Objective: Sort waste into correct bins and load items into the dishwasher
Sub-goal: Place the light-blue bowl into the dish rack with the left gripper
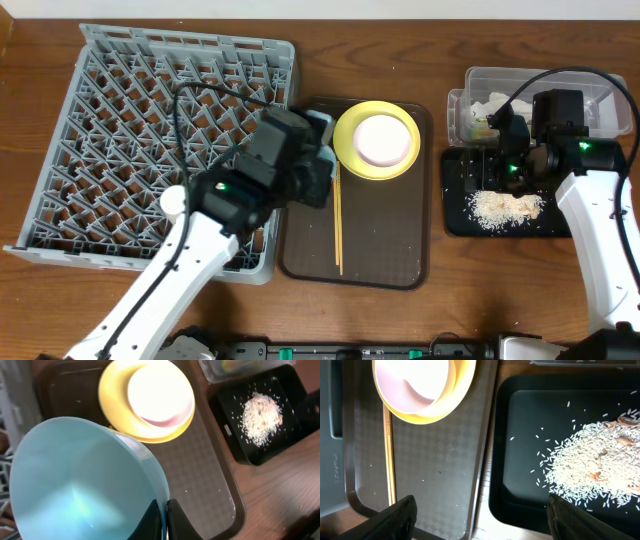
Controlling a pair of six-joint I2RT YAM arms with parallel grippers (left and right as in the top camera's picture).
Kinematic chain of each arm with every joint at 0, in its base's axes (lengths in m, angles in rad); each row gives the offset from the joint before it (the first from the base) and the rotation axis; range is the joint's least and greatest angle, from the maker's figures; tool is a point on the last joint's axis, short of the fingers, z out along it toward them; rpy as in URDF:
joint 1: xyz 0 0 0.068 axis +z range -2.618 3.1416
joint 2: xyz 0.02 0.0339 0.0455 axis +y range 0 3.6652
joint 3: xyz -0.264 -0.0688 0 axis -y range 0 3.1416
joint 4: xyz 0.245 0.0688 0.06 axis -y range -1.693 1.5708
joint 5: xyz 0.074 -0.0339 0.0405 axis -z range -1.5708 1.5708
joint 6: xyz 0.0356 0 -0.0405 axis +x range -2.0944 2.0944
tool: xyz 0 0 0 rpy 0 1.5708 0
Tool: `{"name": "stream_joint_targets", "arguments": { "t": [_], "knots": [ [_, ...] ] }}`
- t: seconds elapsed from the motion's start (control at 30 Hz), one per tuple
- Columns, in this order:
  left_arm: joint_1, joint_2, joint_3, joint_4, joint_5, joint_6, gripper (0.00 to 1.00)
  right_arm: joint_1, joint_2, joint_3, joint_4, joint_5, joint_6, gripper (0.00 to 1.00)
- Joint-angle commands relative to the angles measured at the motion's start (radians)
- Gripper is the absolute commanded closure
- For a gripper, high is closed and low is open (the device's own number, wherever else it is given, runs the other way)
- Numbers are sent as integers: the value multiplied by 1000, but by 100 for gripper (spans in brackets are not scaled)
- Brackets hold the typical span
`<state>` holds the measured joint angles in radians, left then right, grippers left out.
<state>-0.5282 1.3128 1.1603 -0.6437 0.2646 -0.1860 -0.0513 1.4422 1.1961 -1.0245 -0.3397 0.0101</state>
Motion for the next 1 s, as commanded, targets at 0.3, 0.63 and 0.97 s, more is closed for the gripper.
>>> {"name": "stream_joint_targets", "arguments": {
  "t": [0.3,0.63,0.97],
  "knots": [
    [77,-8,15,42,115,18,94,-5,-18,21,-2,-1,-4,19],
    [452,-5,14,116,589,18,94,-5,-18,21,-6,-1,-4,19],
    [772,125,14,200,977,16,94,-5,-18,21,-14,-1,-4,20]
  ]
}}
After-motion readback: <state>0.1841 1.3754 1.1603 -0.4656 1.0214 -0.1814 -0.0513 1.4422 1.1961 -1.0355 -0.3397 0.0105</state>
